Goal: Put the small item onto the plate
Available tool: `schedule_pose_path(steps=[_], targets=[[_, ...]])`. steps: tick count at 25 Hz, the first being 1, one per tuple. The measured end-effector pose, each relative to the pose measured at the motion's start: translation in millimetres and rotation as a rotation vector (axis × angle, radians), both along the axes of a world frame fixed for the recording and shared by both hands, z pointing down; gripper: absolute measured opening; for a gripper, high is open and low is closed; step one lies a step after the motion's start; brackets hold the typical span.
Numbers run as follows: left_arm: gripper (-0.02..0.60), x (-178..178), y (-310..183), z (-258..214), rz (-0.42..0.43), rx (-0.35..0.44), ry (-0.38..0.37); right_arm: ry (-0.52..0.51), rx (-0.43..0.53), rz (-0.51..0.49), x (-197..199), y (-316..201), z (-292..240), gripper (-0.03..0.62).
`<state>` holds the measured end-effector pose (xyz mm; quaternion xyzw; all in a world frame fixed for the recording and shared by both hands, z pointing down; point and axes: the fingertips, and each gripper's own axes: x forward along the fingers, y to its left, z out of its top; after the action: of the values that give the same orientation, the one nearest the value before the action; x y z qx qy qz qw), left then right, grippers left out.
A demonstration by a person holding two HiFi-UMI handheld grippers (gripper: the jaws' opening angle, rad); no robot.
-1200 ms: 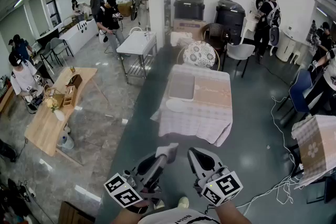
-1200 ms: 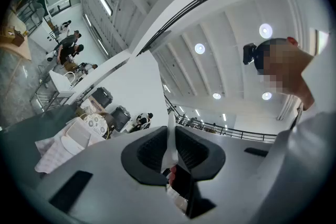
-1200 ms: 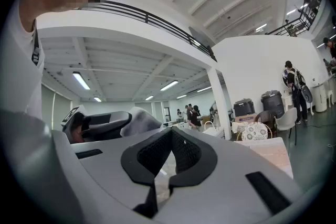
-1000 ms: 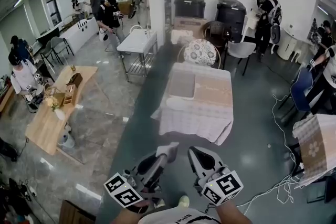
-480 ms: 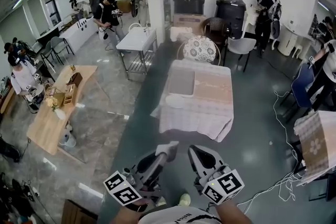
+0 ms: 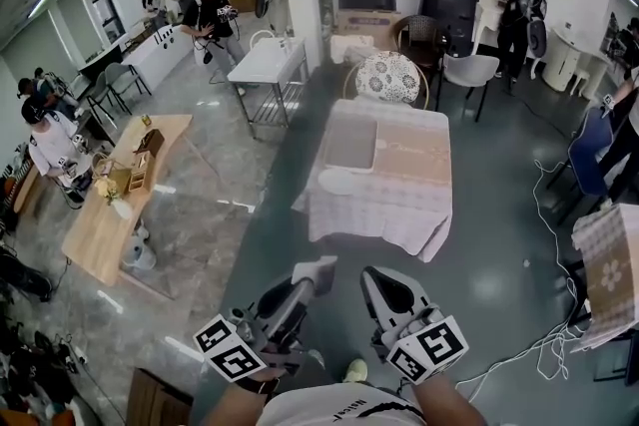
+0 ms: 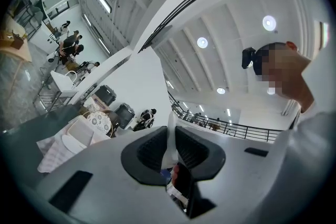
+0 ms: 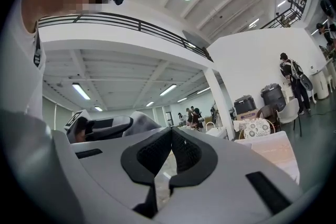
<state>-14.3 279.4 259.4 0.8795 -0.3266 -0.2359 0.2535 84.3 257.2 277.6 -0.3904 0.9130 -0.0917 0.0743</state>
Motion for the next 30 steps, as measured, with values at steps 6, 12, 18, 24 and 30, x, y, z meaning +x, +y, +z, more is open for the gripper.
schedule_pose_path(steps=[6,12,18,24,30], targets=[[0.055,1.9,-32.2,9.2,0.014,-0.019,-0.004,0.006,-0.016,0.014,1.8,-29.8,5.5,0.014],[0.054,-11.1,-93.2,24.9,0.044,-0.034,0.003,0.030,-0.028,0.049,-10.8,-84.0,14.8,0.014],[0.055,-31.0,-172.9,41.5,0.097,-0.057,0.004,0.068,-0.040,0.103,-32.6,-156.5,19.1,0.015],[0.055,-46.7,-240.6,64.4,0.163,-0.088,-0.009,0.082,-0.068,0.166,-51.9,-214.5,30.5,0.014],[0.055,-48.5,-283.7,85.0,0.211,-0.116,-0.012,0.093,-0.101,0.207,-56.7,-251.6,43.9,0.015]])
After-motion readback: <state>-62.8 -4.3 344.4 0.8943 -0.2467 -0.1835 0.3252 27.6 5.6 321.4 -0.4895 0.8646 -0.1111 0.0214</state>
